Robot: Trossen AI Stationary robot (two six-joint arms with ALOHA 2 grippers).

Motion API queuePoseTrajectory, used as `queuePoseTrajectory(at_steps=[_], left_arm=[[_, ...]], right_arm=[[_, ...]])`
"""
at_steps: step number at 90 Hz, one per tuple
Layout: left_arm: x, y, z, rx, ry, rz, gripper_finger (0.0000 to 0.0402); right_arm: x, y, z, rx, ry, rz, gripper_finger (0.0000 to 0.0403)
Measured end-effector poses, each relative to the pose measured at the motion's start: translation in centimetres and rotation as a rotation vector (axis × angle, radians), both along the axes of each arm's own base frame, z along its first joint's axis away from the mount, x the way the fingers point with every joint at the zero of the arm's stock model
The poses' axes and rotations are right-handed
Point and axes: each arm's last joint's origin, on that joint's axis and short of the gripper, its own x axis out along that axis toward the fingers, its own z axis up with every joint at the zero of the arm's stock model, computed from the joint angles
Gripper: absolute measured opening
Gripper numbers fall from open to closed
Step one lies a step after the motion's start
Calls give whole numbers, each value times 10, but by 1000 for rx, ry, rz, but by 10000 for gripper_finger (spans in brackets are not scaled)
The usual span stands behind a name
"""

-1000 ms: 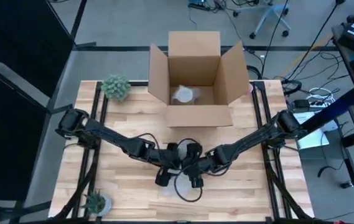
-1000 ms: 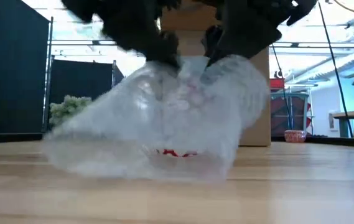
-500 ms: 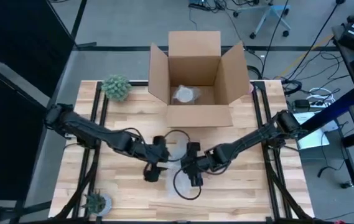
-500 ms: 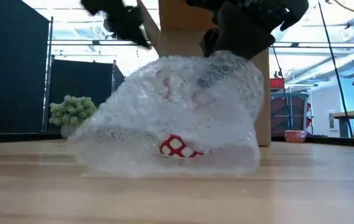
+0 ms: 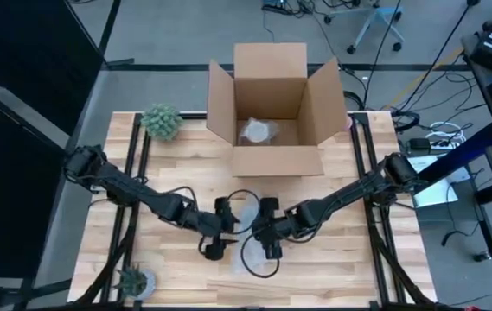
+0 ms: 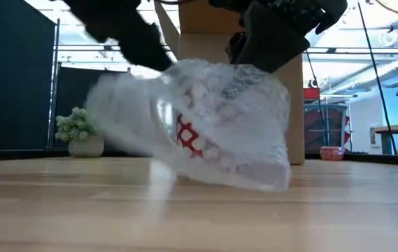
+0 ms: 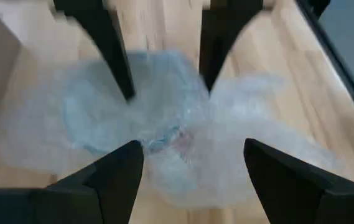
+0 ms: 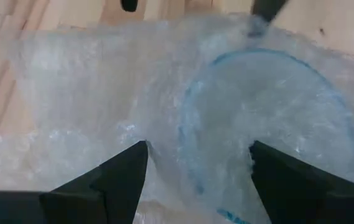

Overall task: Wrap mug
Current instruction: Wrap the red mug with the bubble wrap

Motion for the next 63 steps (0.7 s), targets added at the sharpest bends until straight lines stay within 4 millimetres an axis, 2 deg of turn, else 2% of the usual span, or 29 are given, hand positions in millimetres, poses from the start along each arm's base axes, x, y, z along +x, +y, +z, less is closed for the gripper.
queuePoseTrajectory(at_steps=[16, 29, 53, 63], left_arm=[[9, 13, 6, 23, -66, 0, 264], [16, 24, -9, 34, -7, 19, 264], [28, 26, -26, 18, 3, 16, 264], [29, 25, -28, 24, 0, 18, 264]], right_arm=[[1, 0, 0, 3, -9, -4, 258], [1, -1, 1, 6, -13, -7, 258], [3, -4, 1, 11, -21, -17, 258], [3, -4, 1, 9, -21, -16, 258]])
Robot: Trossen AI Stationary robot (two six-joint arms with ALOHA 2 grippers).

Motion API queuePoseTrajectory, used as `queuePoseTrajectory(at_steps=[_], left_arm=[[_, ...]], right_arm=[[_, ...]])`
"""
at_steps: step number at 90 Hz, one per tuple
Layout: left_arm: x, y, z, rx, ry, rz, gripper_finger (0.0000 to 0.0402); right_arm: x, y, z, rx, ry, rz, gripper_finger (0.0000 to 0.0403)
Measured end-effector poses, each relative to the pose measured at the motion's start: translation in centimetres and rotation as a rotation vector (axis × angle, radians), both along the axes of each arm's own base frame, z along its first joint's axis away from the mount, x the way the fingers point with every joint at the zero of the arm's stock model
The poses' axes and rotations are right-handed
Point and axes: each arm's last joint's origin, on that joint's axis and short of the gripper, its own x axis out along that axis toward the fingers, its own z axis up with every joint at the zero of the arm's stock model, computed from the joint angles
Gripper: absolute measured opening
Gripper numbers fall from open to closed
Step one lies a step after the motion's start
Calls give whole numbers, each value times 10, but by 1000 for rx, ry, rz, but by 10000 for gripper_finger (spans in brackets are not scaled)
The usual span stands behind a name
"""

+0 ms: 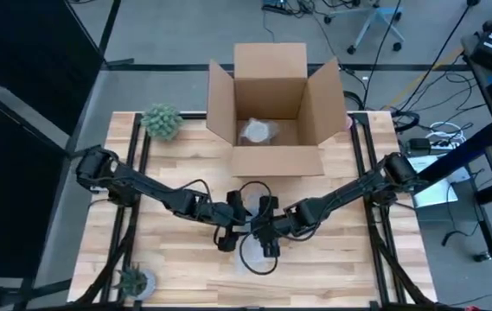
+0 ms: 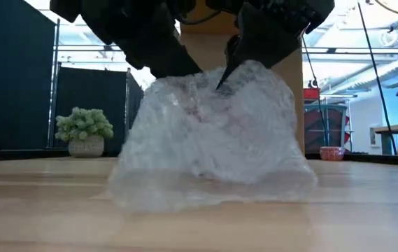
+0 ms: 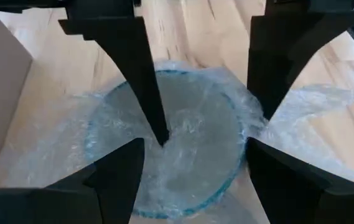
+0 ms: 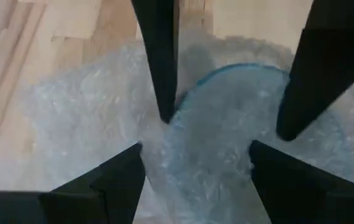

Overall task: Wrap mug
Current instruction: Wrap the red mug with the bubble wrap

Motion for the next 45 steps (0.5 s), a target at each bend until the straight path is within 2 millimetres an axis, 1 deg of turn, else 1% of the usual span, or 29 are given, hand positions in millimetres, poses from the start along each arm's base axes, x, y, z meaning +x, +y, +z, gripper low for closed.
queuePoseTrajectory(at_steps=[28, 45], left_arm=[[0, 1, 0, 5, 2, 10, 264], [-1, -2, -1, 10, 1, 5, 264]], right_arm=[[3, 1, 2, 12, -34, 0, 258], [3, -1, 2, 9, -36, 1, 258]])
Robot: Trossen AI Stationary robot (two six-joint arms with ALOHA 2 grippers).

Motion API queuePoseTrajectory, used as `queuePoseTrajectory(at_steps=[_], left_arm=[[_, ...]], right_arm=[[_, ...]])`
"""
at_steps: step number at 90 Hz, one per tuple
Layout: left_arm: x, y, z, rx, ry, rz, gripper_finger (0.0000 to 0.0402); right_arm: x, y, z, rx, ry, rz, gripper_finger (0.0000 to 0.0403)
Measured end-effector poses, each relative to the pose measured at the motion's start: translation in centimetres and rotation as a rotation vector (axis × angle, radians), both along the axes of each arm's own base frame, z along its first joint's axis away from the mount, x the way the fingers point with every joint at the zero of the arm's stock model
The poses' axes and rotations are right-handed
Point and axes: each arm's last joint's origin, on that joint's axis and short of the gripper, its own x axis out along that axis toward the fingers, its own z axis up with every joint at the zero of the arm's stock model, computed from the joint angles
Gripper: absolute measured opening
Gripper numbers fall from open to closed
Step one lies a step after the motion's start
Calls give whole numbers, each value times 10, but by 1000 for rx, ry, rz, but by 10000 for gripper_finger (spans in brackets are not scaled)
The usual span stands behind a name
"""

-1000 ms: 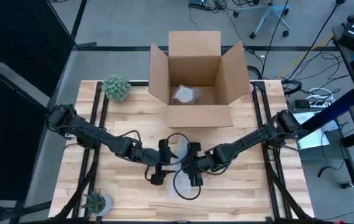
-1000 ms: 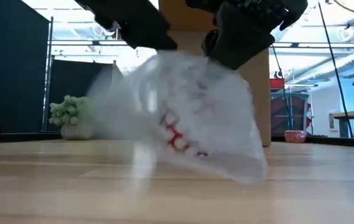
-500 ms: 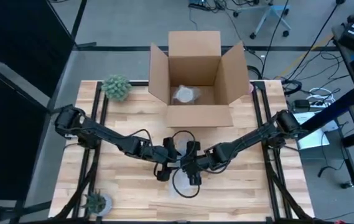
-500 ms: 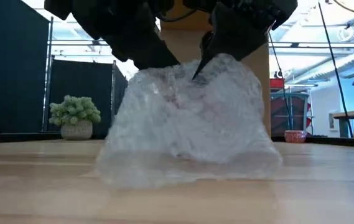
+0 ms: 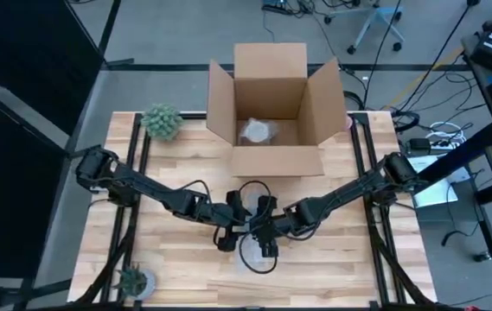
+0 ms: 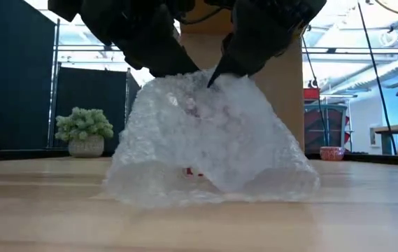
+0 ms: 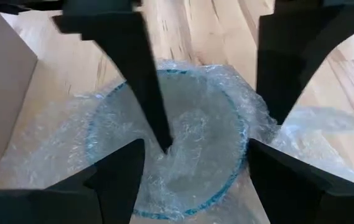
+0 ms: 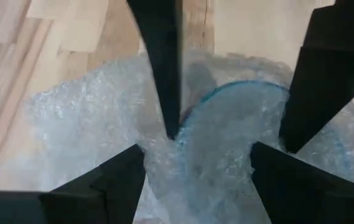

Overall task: Wrap mug
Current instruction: Wrap the red mug with the bubble wrap

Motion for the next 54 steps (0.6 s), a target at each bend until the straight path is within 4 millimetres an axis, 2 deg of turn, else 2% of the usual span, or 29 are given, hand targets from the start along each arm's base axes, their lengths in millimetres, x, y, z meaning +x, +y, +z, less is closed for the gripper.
queuePoseTrajectory(at_steps=[54], left_arm=[[0, -3, 1, -13, -11, -15, 264]], right_arm=[[0, 0, 0, -1, 1, 1, 258]])
